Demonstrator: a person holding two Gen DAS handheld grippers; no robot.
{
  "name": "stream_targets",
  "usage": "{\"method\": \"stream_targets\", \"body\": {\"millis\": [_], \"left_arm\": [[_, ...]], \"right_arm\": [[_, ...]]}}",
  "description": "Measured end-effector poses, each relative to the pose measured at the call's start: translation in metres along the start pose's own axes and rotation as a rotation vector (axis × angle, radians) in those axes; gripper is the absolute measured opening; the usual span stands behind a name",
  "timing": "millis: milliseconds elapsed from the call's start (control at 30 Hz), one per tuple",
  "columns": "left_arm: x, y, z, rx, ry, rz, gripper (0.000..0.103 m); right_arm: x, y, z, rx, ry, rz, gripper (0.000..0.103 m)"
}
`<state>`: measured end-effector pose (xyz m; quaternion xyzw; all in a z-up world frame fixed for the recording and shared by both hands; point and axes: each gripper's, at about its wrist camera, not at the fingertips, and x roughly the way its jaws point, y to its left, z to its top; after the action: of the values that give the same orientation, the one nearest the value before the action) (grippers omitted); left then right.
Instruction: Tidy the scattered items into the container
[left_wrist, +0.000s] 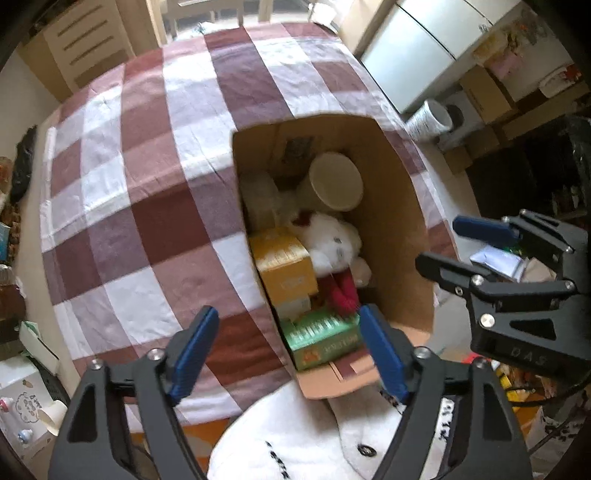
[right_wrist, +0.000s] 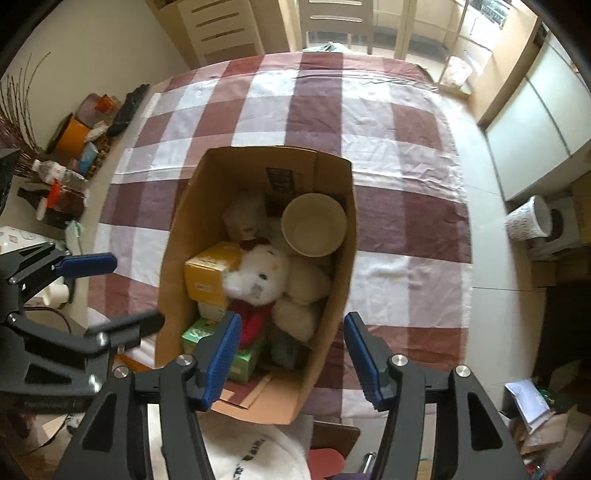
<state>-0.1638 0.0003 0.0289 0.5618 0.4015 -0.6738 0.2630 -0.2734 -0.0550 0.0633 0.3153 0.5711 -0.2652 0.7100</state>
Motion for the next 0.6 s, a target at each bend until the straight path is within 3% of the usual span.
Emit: {"method": "stream_targets", "body": {"millis": [133,367,600], "left_arm": [[0.004,-0.003,-0.010,0.001,0.030,0.014,0.086],[0.005,0.002,-0.025,-0.041,0.063,0.062,0.091],[0.014,0.003,-0.033,-0.083,0.123,0.096,0.092]], "right_arm": [[-0.001,0.000,-0.009,0.024,0.006,-0.023,0.067],[-0.004,0.004,-0.026,0.047,-0.001,-0.104,0.069],[-0.008,0.013,-0.034,0.039,-0.013,-0.120,0.070]]}}
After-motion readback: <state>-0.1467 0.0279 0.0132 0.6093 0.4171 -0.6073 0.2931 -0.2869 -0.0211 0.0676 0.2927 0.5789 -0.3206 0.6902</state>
